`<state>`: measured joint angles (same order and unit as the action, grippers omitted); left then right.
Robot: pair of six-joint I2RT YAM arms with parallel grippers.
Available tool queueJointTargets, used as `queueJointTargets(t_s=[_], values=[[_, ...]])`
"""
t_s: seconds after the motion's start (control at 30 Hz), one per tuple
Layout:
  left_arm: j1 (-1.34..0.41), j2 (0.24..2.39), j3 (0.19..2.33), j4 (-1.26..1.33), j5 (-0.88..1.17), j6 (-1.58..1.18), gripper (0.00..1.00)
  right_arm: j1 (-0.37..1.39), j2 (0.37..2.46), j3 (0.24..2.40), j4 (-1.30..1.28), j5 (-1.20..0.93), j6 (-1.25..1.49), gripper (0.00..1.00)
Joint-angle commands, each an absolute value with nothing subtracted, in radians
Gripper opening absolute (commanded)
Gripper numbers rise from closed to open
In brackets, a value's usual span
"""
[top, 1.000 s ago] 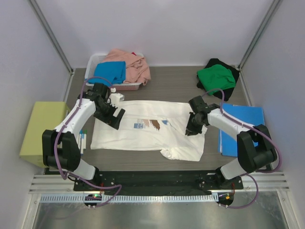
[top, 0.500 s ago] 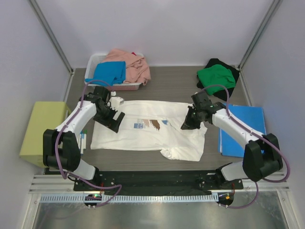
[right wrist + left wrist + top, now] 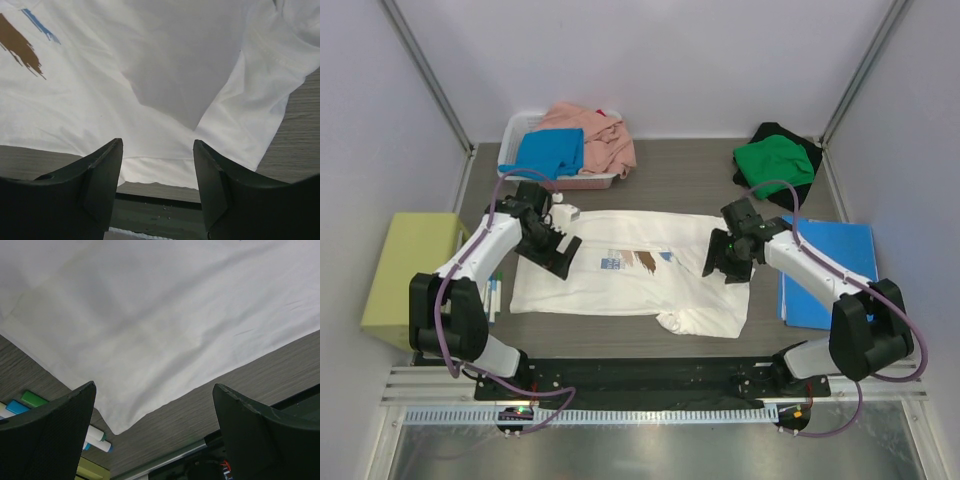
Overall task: Fold and stack the t-shirts
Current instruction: Fold the tshirt
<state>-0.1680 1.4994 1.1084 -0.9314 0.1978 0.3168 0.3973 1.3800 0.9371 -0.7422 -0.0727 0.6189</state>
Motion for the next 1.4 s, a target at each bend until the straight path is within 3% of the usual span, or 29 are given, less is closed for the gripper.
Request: queueJointTargets(t_s=[0.0, 0.17, 0.27, 0.37, 0.4, 0.5, 0.87, 1.0, 1.2, 1.23, 1.3, 1.37], values=[[-0.166, 1.470, 1.104, -0.911, 0.189, 0.311, 1.00, 0.397, 1.407, 0.936, -0.721, -0.005, 0.592, 0.61], [-0.167, 1.466, 1.098, -0.908, 0.186, 0.314, 1.00, 0.388, 1.448, 0.957, -0.690, -0.009, 0.578, 0.52], [-0.166, 1.465, 1.091, -0.904, 0.183, 0.313, 1.00, 0.385, 1.474, 0.966, -0.675, -0.008, 0.575, 0.40], [-0.166, 1.459, 1.078, -0.902, 0.176, 0.316, 1.00, 0.380, 1.497, 0.985, -0.669, -0.020, 0.574, 0.22], [-0.166, 1.457, 1.077, -0.899, 0.173, 0.318, 1.00, 0.379, 1.500, 0.992, -0.666, -0.028, 0.575, 0.10], [-0.166, 1.451, 1.068, -0.893, 0.160, 0.324, 1.00, 0.377, 1.502, 1.021, -0.673, -0.044, 0.575, 0.01], [-0.167, 1.456, 1.074, -0.890, 0.167, 0.318, 1.00, 0.278, 1.446, 1.187, -0.677, -0.135, 0.572, 0.01], [-0.166, 1.450, 1.075, -0.893, 0.170, 0.318, 1.00, 0.160, 1.512, 1.143, -0.580, -0.233, 0.610, 0.01], [-0.166, 1.448, 1.071, -0.897, 0.183, 0.313, 1.00, 0.117, 1.652, 1.114, -0.427, -0.239, 0.701, 0.01], [-0.166, 1.448, 1.072, -0.899, 0.183, 0.313, 1.00, 0.117, 1.701, 1.118, -0.416, -0.236, 0.701, 0.06], [-0.166, 1.448, 1.071, -0.899, 0.183, 0.313, 1.00, 0.117, 1.744, 1.141, -0.408, -0.224, 0.686, 0.26], [-0.166, 1.442, 1.066, -0.899, 0.186, 0.311, 1.00, 0.117, 1.785, 1.157, -0.410, -0.192, 0.667, 0.33]])
